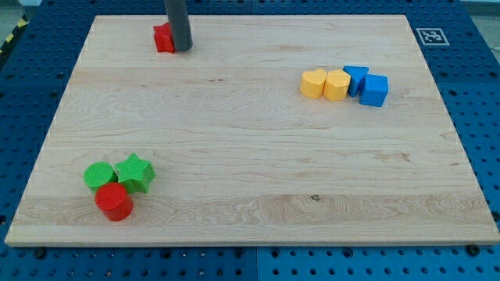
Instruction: Move your arm towards bottom center
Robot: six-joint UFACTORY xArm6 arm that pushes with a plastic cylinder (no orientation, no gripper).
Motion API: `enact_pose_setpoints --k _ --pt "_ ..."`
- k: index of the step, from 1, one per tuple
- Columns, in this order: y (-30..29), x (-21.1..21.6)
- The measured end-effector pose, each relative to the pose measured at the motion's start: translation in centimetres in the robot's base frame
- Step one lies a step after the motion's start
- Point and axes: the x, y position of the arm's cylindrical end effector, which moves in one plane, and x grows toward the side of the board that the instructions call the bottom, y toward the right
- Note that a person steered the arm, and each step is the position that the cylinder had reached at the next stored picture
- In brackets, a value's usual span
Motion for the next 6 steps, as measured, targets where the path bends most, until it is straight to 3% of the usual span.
enact_pose_setpoints --k 3,6 --pt "-3.9 -3.4" --pt "7.8 23.7"
